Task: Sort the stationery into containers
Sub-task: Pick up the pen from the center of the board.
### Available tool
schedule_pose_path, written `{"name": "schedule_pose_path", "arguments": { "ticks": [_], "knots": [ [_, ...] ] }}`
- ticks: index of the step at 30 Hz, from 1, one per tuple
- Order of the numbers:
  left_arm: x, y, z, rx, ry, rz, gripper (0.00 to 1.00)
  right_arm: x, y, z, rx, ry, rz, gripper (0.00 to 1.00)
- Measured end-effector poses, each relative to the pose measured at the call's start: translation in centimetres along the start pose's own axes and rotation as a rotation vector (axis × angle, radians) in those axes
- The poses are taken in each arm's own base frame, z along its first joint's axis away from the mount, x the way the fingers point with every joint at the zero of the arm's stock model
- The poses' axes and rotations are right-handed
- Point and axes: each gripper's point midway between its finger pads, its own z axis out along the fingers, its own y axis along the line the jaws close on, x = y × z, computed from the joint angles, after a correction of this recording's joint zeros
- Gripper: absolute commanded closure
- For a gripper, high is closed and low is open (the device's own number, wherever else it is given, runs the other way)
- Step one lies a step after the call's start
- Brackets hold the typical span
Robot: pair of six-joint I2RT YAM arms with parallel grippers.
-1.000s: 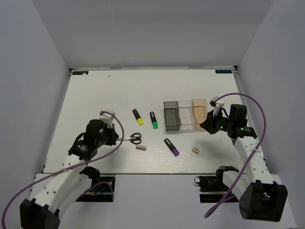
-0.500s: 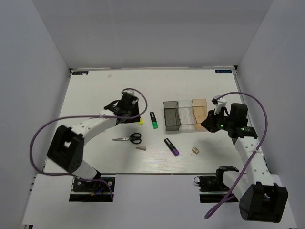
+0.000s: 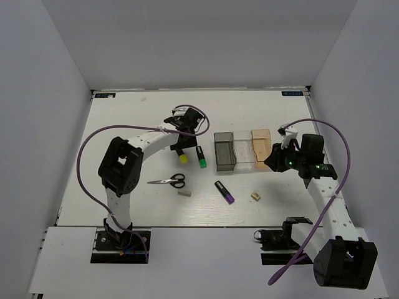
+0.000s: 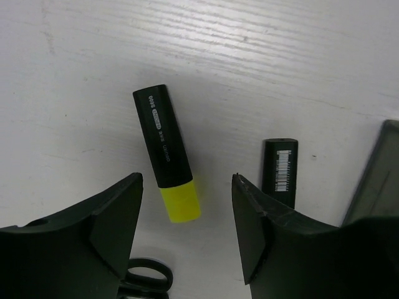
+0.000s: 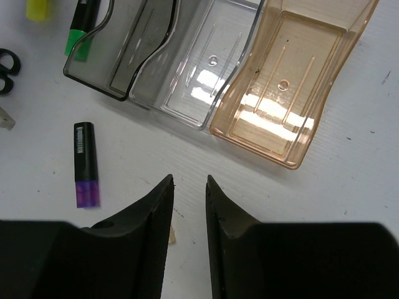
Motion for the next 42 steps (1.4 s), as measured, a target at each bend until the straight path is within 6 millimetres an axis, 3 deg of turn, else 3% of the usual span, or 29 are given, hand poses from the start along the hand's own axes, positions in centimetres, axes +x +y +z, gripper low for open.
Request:
{"name": "schedule_pose_path", "arguments": {
  "ticks": [13, 16, 19, 22, 25, 26, 28, 29, 30, 31, 32, 34, 39, 42],
  "knots": [
    [3.0, 1.6, 3.2, -0.082, 0.108, -0.106, 0.36, 0.3, -0.3, -0.2, 0.020, 0.018, 0.008, 0.69],
    [3.4, 1.5, 3.4, -0.082, 0.114, -0.122, 0.42, 0.3, -0.3, -0.2, 0.020, 0.018, 0.008, 0.69],
    [3.3, 1.4, 3.6, -0.077, 0.103, -0.136, 0.55, 0.3, -0.3, -0.2, 0.020, 0.018, 0.009, 0.69],
    [3.2, 1.3, 3.6, -0.069, 0.093, -0.147, 0.81, 0.3, -0.3, -0.2, 0.021, 0.018, 0.009, 0.69],
    [3.3, 1.4, 3.6, -0.062, 0.084, -0.153, 0.95, 0.3, -0.3, -0.2, 0.021, 0.018, 0.009, 0.69],
    [3.3, 1.4, 3.5, -0.059, 0.081, -0.153, 1.00, 0.3, -0.3, -0.2, 0.021, 0.018, 0.009, 0.55],
    [3.3, 1.4, 3.3, -0.049, 0.077, -0.138, 1.00, 0.3, -0.3, -0.2, 0.020, 0.018, 0.015, 0.25],
    [3.4, 1.5, 3.2, -0.048, 0.078, -0.120, 1.00, 0.4, -0.3, -0.2, 0.021, 0.020, 0.019, 0.21],
    [3.6, 1.6, 3.0, -0.049, 0.081, -0.098, 1.00, 0.4, -0.3, -0.2, 0.022, 0.020, 0.013, 0.24],
    [3.7, 1.4, 2.7, -0.044, 0.079, -0.075, 1.00, 0.4, -0.3, -0.2, 0.021, 0.019, 0.011, 0.35],
    [3.7, 1.1, 2.3, -0.033, 0.073, -0.050, 1.00, 0.3, -0.3, -0.2, 0.021, 0.019, 0.008, 0.71],
    [3.5, 0.1, 1.0, 0.000, 0.052, -0.005, 1.00, 0.3, -0.2, -0.3, 0.020, 0.016, 0.006, 1.00],
    [1.6, -4.3, -3.1, 0.131, -0.039, 0.073, 1.00, 0.3, -0.3, -0.3, 0.023, 0.014, 0.009, 1.00],
    [0.3, -7.4, -5.2, 0.217, -0.091, 0.088, 1.00, 0.3, -0.4, -0.3, 0.030, 0.015, 0.011, 0.89]
  ]
}}
